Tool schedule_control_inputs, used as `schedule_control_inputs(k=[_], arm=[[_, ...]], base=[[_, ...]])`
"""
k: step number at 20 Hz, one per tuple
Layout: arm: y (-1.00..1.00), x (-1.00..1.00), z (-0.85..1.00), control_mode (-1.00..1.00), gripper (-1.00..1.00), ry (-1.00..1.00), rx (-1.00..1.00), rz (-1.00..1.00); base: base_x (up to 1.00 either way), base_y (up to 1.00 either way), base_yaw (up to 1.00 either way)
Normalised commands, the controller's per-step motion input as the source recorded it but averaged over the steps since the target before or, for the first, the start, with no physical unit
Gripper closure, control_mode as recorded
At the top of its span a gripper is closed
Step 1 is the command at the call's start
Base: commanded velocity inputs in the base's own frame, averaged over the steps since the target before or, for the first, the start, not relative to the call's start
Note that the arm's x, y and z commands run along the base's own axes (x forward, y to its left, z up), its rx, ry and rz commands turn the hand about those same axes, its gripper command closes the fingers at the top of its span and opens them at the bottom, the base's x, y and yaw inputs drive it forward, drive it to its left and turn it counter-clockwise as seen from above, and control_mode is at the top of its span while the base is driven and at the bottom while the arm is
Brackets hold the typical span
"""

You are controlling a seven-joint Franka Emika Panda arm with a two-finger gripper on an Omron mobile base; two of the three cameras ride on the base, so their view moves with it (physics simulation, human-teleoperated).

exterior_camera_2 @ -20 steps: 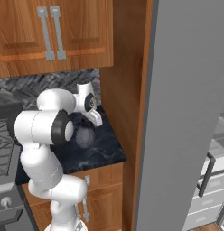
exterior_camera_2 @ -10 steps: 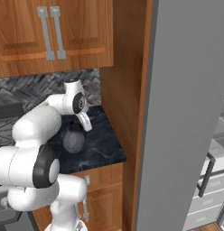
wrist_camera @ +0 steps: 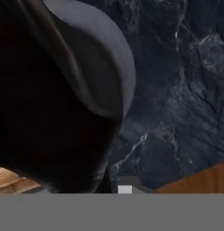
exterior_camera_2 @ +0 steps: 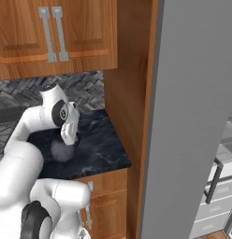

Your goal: Move the apricot and beer from the top shelf to the second highest shelf to make space. Then, place the pitcher from the counter on the cleared top shelf.

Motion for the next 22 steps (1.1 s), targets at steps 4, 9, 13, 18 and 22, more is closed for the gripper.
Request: schedule_control_inputs(k=[4, 9, 13, 18, 22], arm=[[0.02, -0.46, 0.3, -1.0, 1.0, -0.22, -0.06, -0.54], [0.0, -0.43, 0.44, -1.0, 1.0, -0.2, -0.04, -0.49], [0.0, -0.35, 0.58, -1.0, 1.0, -0.15, 0.0, -0.42], [0.0, -0.25, 0.39, -1.0, 1.0, -0.22, 0.04, -0.39], [0.06, -0.26, 0.11, -1.0, 1.0, -0.34, 0.11, -0.39]], base=[[0.0, 0.0, 0.0], [0.0, 0.0, 0.0], [0.0, 0.0, 0.0], [0.0, 0.0, 0.0], [0.0, 0.0, 0.0]])
